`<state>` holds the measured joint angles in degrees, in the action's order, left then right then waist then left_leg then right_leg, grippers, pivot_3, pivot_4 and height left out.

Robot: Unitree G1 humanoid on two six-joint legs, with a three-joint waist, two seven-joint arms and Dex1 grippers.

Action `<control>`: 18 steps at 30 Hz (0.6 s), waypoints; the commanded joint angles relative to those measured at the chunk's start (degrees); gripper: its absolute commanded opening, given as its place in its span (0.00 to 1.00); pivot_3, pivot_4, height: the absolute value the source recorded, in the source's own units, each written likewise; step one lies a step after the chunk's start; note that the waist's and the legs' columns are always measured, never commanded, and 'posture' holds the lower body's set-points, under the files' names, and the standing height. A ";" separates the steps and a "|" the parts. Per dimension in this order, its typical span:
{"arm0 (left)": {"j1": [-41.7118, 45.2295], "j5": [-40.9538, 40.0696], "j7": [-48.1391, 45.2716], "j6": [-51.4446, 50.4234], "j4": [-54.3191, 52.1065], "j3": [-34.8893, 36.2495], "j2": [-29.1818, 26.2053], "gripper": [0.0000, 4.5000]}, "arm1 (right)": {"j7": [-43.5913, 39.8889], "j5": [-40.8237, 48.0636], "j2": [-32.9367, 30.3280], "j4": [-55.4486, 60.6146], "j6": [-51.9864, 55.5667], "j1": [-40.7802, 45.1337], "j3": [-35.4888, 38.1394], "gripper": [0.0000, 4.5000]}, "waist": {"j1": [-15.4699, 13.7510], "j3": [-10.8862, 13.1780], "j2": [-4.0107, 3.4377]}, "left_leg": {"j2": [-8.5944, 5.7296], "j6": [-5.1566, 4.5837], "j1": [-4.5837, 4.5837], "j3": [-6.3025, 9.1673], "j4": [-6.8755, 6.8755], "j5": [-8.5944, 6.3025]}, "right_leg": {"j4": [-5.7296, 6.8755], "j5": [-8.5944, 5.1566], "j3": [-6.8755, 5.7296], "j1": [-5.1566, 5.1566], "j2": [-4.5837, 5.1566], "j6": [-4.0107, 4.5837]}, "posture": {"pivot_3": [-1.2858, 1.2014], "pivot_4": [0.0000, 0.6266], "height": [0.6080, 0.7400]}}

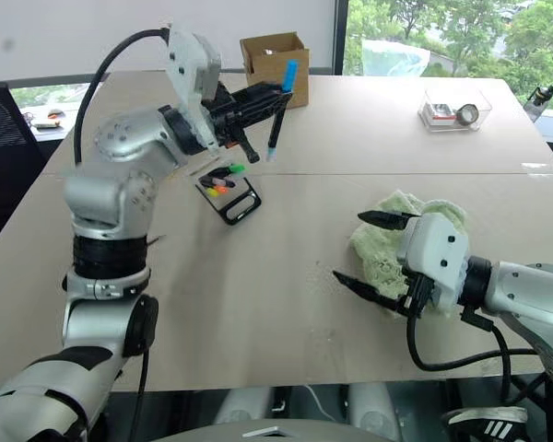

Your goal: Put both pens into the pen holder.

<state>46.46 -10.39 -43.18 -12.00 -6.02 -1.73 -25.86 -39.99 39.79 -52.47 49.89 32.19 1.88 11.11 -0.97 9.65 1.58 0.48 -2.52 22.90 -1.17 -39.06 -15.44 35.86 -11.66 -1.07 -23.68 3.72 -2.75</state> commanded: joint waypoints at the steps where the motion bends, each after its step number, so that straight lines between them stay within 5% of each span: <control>1: -3.32 8.29 1.35 23.71 2.22 -1.77 -1.94 0.01 | -0.87 1.16 0.59 0.14 -0.97 1.20 0.96 1.00 | -0.02 -0.01 -0.01 | 0.00 -0.02 -0.01 -0.02 0.00 -0.01 | -0.01 0.00 0.01 -0.01 0.01 0.00 | 0.52 0.24 1.00; 8: -8.63 10.21 -1.05 45.63 14.98 -2.14 -5.34 0.01 | -1.02 3.15 0.79 0.28 0.03 2.46 1.81 1.00 | -0.06 -0.01 -0.02 | 0.00 -0.40 -0.06 -0.08 -0.04 -0.23 | 0.04 0.01 -0.13 0.01 0.07 0.13 | 0.52 0.24 1.00; 18: -11.42 11.13 -1.07 52.74 21.52 -2.32 -8.69 0.01 | 1.31 8.19 1.09 1.11 1.43 4.07 4.77 1.00 | 0.08 -0.01 -0.02 | 0.03 -0.44 -0.02 -0.05 -0.11 -0.25 | 0.04 0.09 -0.45 0.03 0.06 -0.02 | 0.52 0.24 1.00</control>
<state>34.96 0.95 -44.73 39.04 15.91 -4.82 -33.63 -39.49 46.22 -51.51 48.99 33.73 5.13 13.57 -0.89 9.63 1.56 0.51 -2.96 22.88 -1.22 -39.17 -15.70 35.90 -11.57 -1.52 -23.65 3.78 -2.77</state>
